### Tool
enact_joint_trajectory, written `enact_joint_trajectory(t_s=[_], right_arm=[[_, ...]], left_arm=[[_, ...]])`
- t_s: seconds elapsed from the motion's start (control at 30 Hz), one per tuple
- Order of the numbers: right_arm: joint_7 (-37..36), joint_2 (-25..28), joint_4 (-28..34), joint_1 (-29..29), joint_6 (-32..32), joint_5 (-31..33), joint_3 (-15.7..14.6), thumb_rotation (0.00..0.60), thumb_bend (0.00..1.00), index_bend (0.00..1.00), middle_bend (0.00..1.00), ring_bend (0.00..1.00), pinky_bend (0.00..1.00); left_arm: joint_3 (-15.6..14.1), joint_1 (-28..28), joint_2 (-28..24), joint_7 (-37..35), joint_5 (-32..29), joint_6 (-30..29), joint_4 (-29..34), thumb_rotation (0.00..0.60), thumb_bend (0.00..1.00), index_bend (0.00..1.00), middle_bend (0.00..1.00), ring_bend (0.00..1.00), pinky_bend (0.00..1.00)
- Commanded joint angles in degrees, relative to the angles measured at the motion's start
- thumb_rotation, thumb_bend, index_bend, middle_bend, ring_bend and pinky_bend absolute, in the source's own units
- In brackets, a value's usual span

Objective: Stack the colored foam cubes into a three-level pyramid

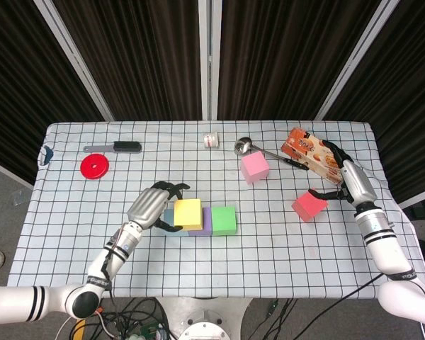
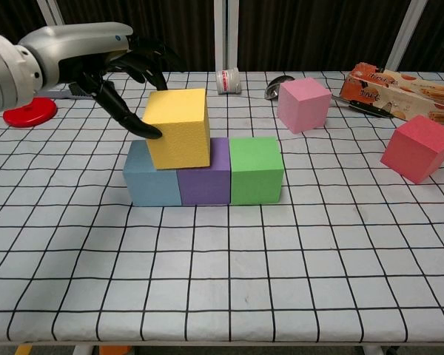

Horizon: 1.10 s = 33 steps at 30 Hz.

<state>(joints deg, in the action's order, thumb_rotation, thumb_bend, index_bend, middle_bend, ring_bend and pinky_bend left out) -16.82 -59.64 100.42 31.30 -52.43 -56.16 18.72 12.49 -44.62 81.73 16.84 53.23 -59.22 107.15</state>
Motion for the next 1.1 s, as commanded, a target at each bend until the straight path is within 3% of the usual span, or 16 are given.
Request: enact_joint_trajectory(t_s=[0.03,1.1], right_arm=[[0.14,-0.13,-0.24,0.05,0.07,0.15,-0.02,0.600,0.07,0.00,0.05,0.00,0.00],[0.52,-1.02,-1.57,0.08,1.11,0.53,-0.33,0.600,0.08,0.00,0.05,0.00,0.00]], left_arm=[[0.03,-0.05,-0.14,-0.14,-0.19,0.11,0.02,0.600,0.19,0.20,0.56,0.21,0.15],[-1.08,-0.26,-2.18,-2.32,1.52,2.01,-0.84,0.600,0.19,0.20,0.56,0.21,0.15]])
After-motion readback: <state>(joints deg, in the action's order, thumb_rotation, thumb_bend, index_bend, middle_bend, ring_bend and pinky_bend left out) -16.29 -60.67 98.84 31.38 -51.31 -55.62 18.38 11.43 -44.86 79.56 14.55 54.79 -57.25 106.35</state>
